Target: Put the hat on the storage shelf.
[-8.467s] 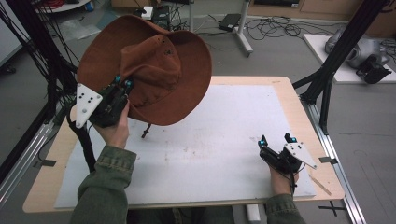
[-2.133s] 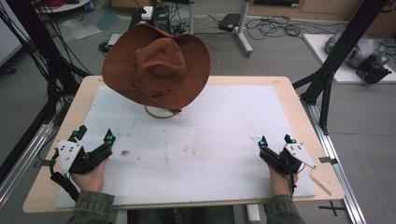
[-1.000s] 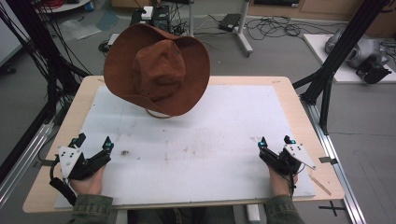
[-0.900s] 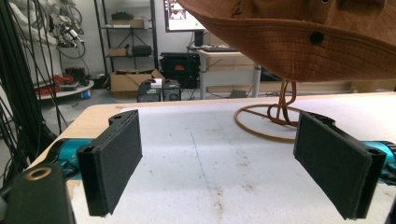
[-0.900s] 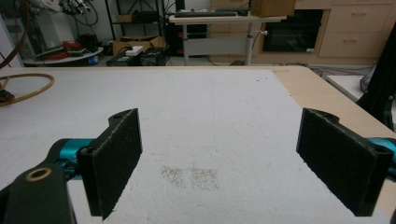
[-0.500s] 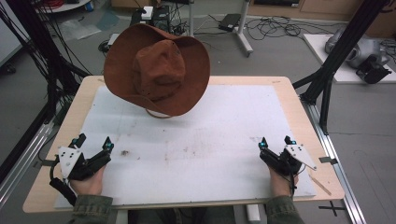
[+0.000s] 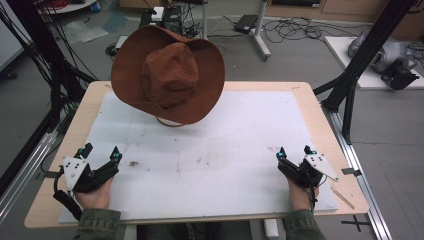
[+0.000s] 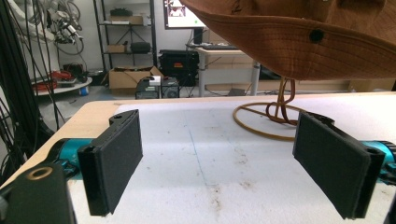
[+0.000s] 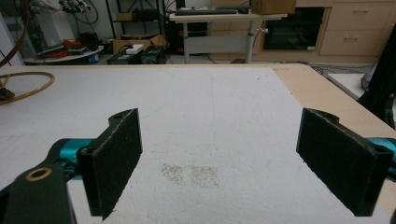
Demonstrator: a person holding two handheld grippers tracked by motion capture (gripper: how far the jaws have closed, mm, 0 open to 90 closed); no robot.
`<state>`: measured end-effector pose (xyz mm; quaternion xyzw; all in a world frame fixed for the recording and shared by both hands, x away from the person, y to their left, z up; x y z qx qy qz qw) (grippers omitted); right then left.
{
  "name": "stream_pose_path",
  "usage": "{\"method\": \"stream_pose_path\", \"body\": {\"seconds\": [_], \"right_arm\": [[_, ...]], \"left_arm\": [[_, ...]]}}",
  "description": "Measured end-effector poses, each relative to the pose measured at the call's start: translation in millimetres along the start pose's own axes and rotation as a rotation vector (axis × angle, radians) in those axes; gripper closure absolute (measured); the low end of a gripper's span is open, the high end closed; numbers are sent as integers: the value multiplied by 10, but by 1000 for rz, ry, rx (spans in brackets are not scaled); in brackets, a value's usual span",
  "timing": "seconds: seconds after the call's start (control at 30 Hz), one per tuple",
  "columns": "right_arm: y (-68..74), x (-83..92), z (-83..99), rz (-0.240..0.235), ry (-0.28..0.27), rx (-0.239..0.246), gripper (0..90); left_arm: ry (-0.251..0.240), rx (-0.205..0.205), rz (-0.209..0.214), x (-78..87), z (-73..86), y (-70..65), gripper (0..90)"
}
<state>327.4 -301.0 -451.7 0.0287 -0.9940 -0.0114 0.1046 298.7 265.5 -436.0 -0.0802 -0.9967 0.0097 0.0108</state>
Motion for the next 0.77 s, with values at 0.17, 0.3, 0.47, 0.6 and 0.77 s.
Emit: {"method": "stream_pose_path", "body": {"seconds": [0.17, 0.3, 0.47, 0.6, 0.77], "right_arm": [[0, 1, 0, 0, 1, 0, 135], [5, -3, 2, -3, 2, -3, 135], [5, -9, 7, 1, 5, 0, 135], [6, -9, 7, 0, 4, 0, 135], [11, -11, 9, 1, 6, -3, 135]], "left_arm": [[0, 2, 5, -2, 0, -4, 160], [0, 3, 6, -5, 2, -1, 161], [5, 4, 9, -9, 7, -2, 161], [5, 4, 10, -10, 7, -3, 161], [5, 4, 10, -11, 7, 0, 161]]}}
Point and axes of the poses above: each handheld gripper's, and its own axes: x roughly backward along the jaws, z roughly out of its underside, y roughly to its left, the point moved 5 cm from there along -x, roughly forward along the jaws, and after that the axes turned 2 degrees about z, right-handed, at the moved point
